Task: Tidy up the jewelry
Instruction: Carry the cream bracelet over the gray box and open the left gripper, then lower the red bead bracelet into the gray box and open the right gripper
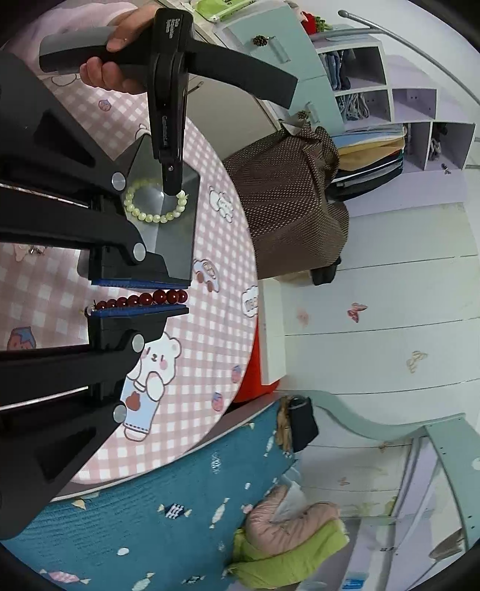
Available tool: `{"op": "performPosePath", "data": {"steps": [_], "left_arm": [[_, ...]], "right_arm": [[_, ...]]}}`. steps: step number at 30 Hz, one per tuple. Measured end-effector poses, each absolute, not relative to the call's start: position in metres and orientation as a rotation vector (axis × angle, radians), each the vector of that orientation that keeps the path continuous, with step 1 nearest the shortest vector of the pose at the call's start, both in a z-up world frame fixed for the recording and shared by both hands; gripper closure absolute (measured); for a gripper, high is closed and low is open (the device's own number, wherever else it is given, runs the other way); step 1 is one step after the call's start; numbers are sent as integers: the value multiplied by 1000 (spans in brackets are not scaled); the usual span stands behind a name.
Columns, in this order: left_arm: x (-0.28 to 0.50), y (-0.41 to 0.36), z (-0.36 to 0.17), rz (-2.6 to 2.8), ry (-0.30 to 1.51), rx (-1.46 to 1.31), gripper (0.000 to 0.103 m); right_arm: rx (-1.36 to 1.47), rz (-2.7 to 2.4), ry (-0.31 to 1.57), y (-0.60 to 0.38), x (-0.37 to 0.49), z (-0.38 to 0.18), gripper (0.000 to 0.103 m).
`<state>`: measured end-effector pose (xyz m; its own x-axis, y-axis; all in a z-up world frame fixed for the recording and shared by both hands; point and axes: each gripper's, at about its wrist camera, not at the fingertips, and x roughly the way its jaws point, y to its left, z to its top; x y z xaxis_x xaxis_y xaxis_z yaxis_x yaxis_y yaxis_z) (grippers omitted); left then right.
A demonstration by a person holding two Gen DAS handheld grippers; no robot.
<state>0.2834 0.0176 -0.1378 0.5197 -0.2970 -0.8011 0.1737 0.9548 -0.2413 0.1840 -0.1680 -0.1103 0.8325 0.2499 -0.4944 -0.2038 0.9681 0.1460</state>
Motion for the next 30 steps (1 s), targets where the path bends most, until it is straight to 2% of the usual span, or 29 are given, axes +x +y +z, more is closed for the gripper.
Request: {"op": "performPosePath", "data": {"steps": [2,4,6,14,30], "left_arm": [[285,20,-140,-248,985,-127,90],[283,23,-136,-273,981,-127,79],[274,25,-125,-288,945,-118,60],[248,47,-98,-258,868,-92,60],[237,99,-122,-195,923,-131,60]], "right_arm": [[93,240,546,-168,186,-112,96],[88,242,542,-167,186,-109,96],[80,250,528,-163,185,-103,96],[23,346,490,-120,191,-86,96],[-32,346,675,-58,233,-129,96]]}}
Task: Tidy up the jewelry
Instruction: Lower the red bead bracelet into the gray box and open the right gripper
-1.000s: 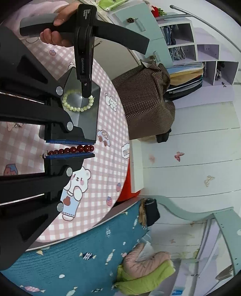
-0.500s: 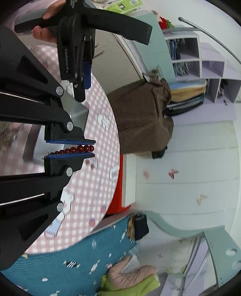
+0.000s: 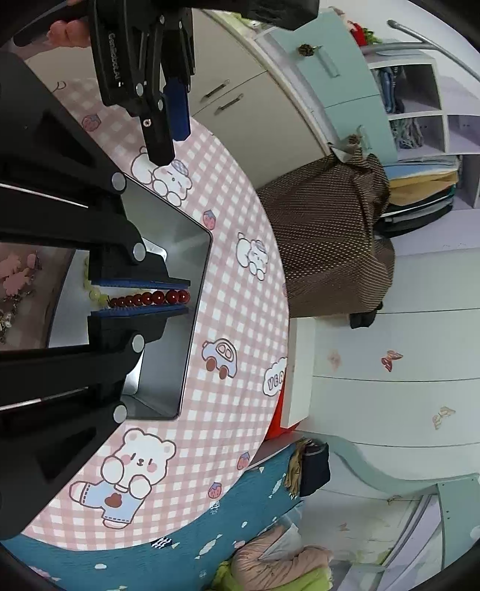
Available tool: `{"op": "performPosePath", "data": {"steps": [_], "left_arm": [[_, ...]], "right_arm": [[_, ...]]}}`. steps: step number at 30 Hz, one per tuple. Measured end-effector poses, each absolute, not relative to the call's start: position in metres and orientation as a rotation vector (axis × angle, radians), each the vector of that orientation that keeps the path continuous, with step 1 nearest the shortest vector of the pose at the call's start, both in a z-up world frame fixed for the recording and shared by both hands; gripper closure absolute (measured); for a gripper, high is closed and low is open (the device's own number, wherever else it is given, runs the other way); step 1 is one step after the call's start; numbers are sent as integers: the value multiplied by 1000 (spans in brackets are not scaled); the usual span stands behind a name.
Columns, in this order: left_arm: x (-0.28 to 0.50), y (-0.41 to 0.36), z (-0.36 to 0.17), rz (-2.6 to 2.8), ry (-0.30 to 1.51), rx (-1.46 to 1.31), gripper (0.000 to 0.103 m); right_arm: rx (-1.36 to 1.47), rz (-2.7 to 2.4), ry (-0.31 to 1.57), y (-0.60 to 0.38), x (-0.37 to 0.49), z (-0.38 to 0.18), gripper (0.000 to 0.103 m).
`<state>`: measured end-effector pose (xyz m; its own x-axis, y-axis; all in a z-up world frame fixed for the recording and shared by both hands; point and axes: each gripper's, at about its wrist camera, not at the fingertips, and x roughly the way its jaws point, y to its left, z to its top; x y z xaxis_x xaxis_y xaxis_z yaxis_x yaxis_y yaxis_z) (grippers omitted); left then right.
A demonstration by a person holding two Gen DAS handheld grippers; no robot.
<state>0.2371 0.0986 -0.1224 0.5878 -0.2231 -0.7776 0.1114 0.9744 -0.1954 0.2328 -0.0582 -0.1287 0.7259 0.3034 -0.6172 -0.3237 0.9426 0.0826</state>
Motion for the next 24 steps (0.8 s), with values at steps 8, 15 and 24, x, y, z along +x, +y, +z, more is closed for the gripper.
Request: {"op": "performPosePath", "data": {"steps": [8,15,24], "left_arm": [[228,107,-119,-194,915,-146,54],[219,105,-111,-187,893,-142,54],[195,77,-106,-221,886,-65,46]], "right_arm": [[-16,364,704,-37,234,-128,47],[22,274,636,-72,217,-104,47],[24,239,607,-98,179,-99,46]]}}
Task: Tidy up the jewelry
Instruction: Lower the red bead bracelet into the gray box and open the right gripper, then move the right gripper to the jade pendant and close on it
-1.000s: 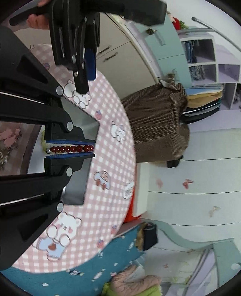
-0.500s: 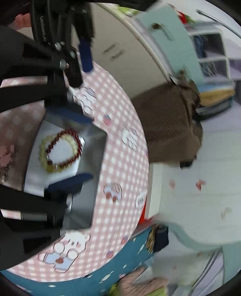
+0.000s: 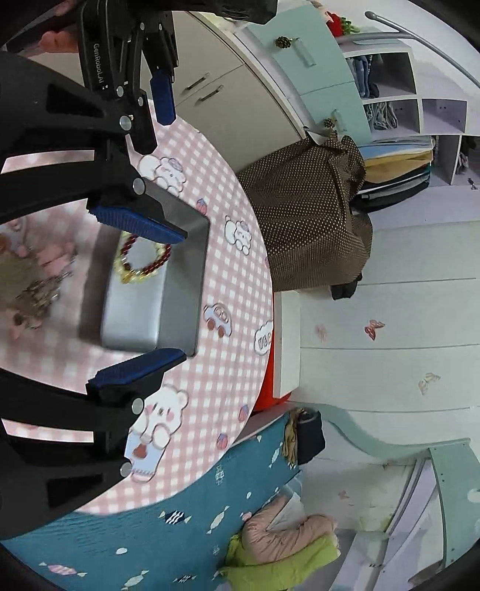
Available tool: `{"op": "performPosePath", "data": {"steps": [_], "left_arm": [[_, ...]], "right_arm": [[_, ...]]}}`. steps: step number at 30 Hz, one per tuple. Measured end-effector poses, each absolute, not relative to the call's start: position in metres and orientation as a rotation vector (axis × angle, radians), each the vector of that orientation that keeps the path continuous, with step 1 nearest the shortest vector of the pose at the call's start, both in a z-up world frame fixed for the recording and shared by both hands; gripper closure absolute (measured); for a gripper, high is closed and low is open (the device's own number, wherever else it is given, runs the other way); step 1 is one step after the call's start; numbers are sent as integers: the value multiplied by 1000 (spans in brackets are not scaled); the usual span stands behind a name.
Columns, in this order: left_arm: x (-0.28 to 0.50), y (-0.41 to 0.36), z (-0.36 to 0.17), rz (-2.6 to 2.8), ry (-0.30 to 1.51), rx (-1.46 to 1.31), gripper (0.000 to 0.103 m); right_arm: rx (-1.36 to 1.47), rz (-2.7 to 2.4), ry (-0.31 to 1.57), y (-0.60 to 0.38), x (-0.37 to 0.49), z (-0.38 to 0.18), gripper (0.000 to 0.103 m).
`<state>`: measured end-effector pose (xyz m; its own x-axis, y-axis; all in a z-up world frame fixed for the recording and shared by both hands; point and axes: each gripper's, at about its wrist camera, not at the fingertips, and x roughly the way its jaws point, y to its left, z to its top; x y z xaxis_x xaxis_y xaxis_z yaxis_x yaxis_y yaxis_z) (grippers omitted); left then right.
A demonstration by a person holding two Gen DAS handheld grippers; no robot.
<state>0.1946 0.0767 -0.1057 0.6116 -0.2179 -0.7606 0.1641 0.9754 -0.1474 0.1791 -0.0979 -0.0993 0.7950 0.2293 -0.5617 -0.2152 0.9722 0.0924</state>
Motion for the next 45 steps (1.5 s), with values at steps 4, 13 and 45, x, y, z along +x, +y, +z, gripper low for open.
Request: {"op": "performPosePath", "data": {"steps": [4,13,45], "left_arm": [[181,62,-114,-241,913,-39,46],[160,34,-141,-272,989,13,40],[159,33,-177,-282,1093,14,38]], "right_arm": [[41,216,620,-114,161,-106,46],[67,189,689,-136,130,-129,46],[-101,339,822,-86,122,-195,73]]}}
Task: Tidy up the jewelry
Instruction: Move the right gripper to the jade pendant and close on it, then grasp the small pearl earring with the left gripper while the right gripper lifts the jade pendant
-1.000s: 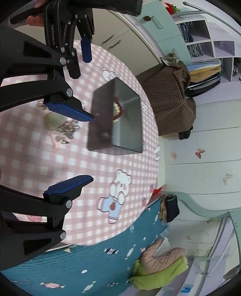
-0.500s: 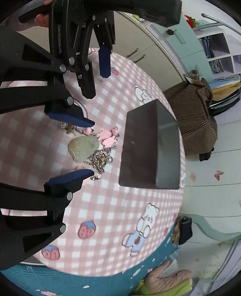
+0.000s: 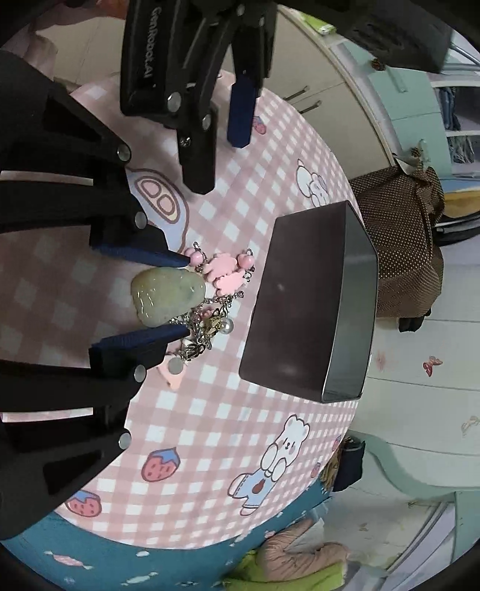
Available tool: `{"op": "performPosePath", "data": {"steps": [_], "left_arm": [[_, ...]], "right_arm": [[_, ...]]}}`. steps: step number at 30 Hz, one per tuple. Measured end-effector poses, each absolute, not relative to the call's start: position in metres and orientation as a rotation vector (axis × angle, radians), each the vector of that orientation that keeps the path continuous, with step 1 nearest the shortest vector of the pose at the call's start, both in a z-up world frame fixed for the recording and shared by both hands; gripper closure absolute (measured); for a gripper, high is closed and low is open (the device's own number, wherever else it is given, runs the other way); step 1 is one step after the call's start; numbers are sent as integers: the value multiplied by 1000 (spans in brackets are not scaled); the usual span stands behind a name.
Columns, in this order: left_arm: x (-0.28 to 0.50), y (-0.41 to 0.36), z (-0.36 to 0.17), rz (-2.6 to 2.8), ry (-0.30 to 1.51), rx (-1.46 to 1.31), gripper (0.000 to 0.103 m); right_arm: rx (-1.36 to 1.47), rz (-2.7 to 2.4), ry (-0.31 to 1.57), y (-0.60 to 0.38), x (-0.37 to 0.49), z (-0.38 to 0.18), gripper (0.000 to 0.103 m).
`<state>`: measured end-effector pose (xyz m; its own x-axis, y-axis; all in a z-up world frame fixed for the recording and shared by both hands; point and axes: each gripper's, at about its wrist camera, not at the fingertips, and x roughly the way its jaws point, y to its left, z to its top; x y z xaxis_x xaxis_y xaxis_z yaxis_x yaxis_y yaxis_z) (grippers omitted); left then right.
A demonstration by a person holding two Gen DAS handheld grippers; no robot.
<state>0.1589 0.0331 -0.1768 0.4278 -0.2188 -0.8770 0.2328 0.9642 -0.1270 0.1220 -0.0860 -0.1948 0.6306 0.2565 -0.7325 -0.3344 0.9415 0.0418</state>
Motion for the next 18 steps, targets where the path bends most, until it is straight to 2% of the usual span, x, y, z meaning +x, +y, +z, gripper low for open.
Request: {"op": "performPosePath", "data": {"steps": [5,6,7,11,14,16,17,18], "left_arm": [[160,30,-176,-304,1093,7,38],[161,28,-175,-308,1091,7,38],[161,27,-174,-311,1089,7,38],[165,23,-174,-321,1088,3,38],[165,19,-176,-328,1095,6,38],[165,18,-178,-329,1101,5,38],[166,18,-179,-326,1103,4,38],[166,18,-179,-323,1105,3,38]], "right_arm": [[-4,363,817,-99,121,-186,79],[10,373,807,-102,120,-182,97],[26,380,794,-104,118,-177,103],[16,353,764,-113,116,-164,103],[8,332,782,-120,117,-168,98],[15,341,797,-122,116,-171,91],[24,350,814,-121,116,-174,80],[26,355,818,-119,115,-175,73]]}}
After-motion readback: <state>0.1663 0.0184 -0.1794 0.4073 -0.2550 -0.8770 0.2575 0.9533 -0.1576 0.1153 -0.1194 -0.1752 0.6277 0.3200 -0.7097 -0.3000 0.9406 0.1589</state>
